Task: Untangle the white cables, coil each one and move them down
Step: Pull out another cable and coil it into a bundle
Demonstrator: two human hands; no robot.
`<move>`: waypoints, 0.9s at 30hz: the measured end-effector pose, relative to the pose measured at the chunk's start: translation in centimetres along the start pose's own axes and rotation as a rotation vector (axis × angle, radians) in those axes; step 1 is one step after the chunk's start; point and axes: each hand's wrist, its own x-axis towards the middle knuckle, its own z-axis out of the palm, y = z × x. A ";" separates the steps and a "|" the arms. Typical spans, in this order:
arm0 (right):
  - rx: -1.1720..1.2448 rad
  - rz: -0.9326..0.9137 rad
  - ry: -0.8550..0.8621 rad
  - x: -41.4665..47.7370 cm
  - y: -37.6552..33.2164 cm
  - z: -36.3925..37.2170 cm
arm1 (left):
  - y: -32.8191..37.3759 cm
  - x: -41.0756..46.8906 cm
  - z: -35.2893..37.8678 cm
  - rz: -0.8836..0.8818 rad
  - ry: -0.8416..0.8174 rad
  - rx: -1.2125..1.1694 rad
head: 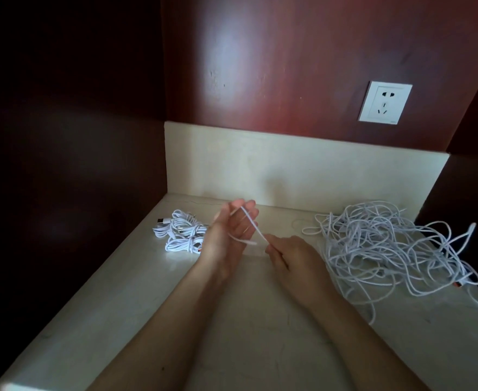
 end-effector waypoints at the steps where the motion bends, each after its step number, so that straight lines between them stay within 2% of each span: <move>1: -0.001 0.002 -0.016 -0.1 -0.1 -0.1 | 0.4 0.1 -0.2 0.021 0.015 -0.050; 5: 0.052 -0.022 -0.037 0.0 -0.7 -0.3 | 1.1 0.2 -0.7 0.118 0.100 0.014; 9: -0.002 -0.041 0.010 0.4 0.1 -0.1 | 1.8 0.4 -1.2 0.167 0.061 0.138; 13: 0.057 -0.052 0.100 0.2 0.9 -1.0 | 2.7 0.2 -1.7 0.100 -0.032 0.274; 16: 0.073 -0.130 0.250 0.4 0.4 -2.1 | 2.7 0.2 -1.6 0.032 -0.007 0.314; 20: -0.010 -0.127 0.409 0.3 0.0 -2.9 | 2.4 0.4 -1.7 -0.115 0.009 0.328; 23: 0.057 -0.142 0.401 0.4 0.2 -2.8 | 1.5 0.2 -1.6 -0.225 -0.029 0.376; 27: 0.268 -0.100 0.318 0.4 -0.1 -2.5 | 0.1 -0.7 -1.0 -0.373 -0.198 0.553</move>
